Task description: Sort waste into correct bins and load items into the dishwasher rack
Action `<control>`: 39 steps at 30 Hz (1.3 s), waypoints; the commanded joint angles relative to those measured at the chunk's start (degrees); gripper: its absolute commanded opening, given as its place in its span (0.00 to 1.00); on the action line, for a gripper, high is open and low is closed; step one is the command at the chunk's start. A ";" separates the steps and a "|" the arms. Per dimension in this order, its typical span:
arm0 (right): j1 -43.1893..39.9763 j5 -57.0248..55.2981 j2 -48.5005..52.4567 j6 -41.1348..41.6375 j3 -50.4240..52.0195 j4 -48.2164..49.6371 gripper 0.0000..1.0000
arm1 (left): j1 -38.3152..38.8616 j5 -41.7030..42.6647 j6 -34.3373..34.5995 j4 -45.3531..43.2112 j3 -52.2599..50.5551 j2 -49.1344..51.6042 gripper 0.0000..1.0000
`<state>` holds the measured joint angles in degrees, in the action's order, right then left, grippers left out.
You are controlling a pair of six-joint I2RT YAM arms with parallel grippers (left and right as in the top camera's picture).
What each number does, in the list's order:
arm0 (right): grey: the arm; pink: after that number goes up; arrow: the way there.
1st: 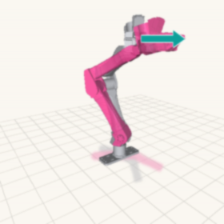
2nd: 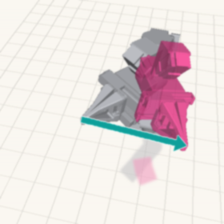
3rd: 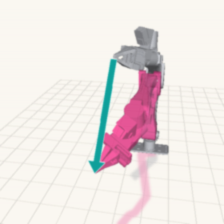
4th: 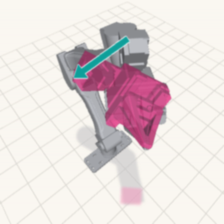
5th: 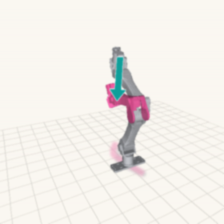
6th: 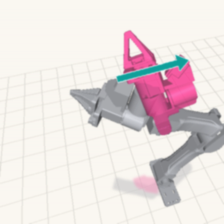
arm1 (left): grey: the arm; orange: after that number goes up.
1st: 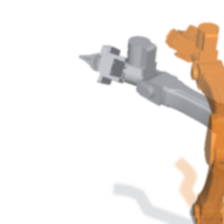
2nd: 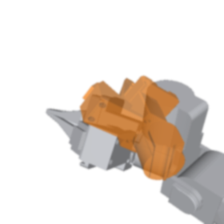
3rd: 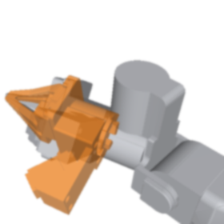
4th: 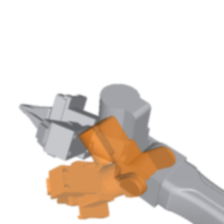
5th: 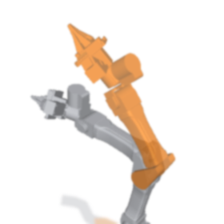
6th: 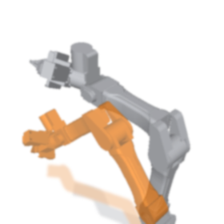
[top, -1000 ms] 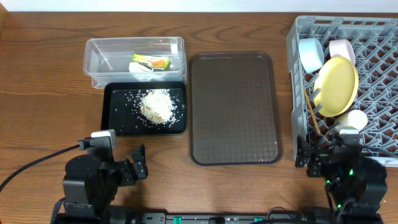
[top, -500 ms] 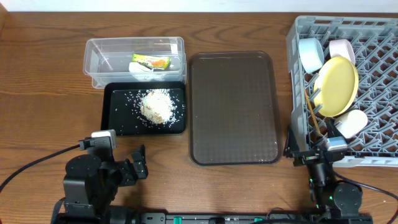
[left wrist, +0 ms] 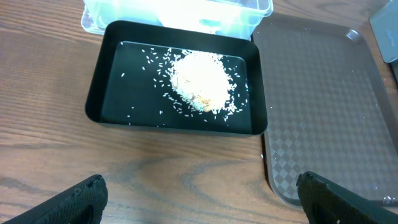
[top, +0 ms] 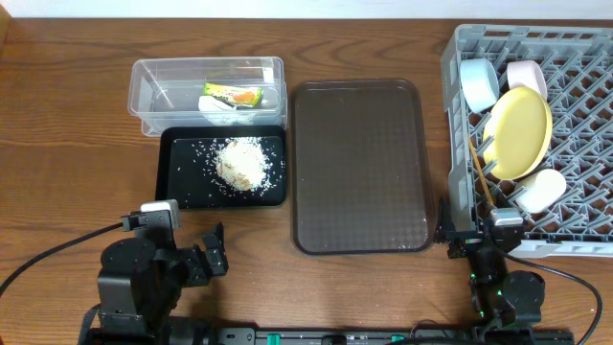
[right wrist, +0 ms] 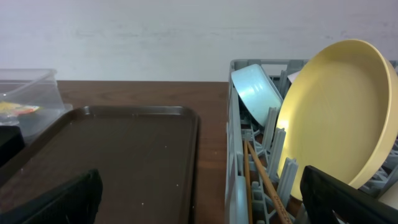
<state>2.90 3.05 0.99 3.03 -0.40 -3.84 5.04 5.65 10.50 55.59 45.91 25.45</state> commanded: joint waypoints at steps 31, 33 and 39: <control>0.50 -0.63 -0.24 0.11 0.09 -0.26 0.99 | -1.99 -2.23 -3.10 -2.75 -5.92 -5.51 1.00; 0.50 -0.63 -0.24 0.11 0.09 -0.26 0.99 | -2.93 -2.23 -3.21 -6.56 -10.62 -8.68 1.00; 0.50 -0.63 -0.24 0.11 0.09 -0.26 0.99 | -4.74 -1.77 -3.19 -21.11 -24.92 -18.21 1.00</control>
<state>2.92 2.94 0.99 3.01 -0.40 -3.84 1.04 4.12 8.56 37.89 25.26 10.68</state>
